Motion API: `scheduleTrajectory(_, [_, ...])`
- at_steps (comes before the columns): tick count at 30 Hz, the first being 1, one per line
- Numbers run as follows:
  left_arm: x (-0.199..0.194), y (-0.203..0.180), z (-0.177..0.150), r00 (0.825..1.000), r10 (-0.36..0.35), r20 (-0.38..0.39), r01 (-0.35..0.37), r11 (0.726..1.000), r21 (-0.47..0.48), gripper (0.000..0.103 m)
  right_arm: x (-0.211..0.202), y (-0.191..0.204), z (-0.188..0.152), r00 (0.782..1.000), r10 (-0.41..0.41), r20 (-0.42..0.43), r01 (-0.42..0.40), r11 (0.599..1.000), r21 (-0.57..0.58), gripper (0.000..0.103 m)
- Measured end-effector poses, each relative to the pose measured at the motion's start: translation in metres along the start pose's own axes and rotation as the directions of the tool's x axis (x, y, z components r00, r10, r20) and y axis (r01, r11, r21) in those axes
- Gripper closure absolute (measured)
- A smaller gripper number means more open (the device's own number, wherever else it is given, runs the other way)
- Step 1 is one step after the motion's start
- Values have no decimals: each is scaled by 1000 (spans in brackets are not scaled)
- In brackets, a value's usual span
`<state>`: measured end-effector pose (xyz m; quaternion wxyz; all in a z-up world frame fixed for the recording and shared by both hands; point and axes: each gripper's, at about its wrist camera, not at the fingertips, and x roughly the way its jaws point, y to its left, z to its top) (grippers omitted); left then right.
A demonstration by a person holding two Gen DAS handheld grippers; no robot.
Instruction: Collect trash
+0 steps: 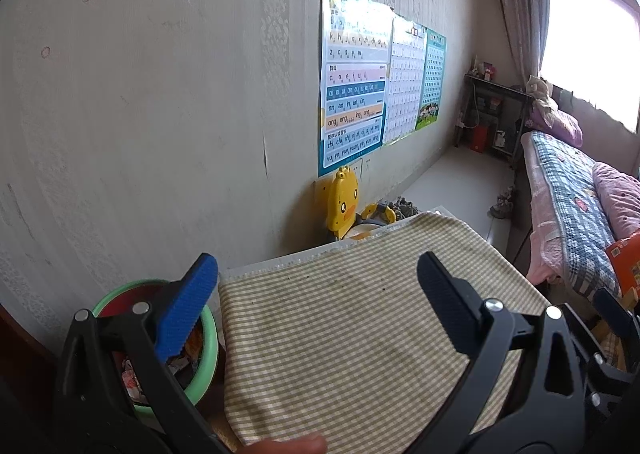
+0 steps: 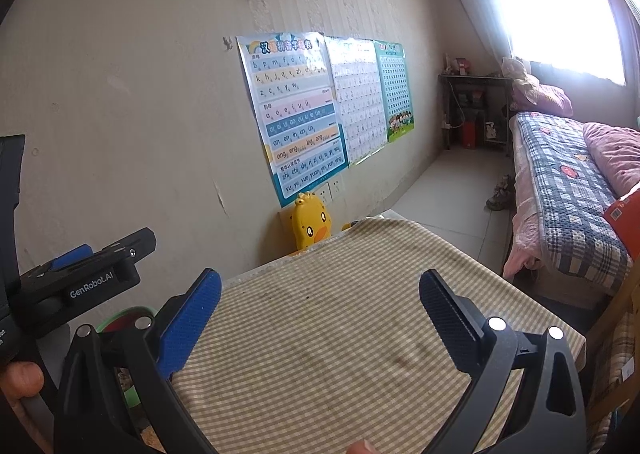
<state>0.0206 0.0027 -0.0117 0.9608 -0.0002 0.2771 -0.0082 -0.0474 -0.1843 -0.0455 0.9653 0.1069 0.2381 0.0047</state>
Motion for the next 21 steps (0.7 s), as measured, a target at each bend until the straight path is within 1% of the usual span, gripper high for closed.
scheduleTrajectory(7, [11,-3,-4,999,-7,-32,7,1000,6,5,11,-5,-5,999,-8,-32,8,1000,11,8])
scheduleTrajectory(12, [25,-4,-12,998,-13,-65,14,1000,15,5,30,-16,-16,996,-26,-81,28,999,27,8])
scheduleTrajectory(14, [33,-5,-16,996,-15,-90,17,999,27,5,42,-25,-23,993,-49,-106,53,998,31,8])
scheduleTrajectory(15, [37,-5,-19,995,-15,-103,18,999,27,5,52,-32,-28,990,-78,-120,82,996,31,8])
scheduleTrajectory(17, [44,-2,-23,992,-19,-127,22,1000,21,5,76,-53,-41,976,-153,-156,159,987,27,8])
scheduleTrajectory(19, [51,2,-28,990,-11,-141,14,1000,15,5,101,-77,-53,958,-205,-200,217,975,40,8])
scheduleTrajectory(20, [52,4,-31,989,-8,-146,10,1000,13,5,115,-93,-60,946,-226,-234,245,968,55,8])
scheduleTrajectory(21, [55,8,-34,988,-2,-153,4,1000,13,5,115,-93,-60,946,-226,-234,245,968,55,8])
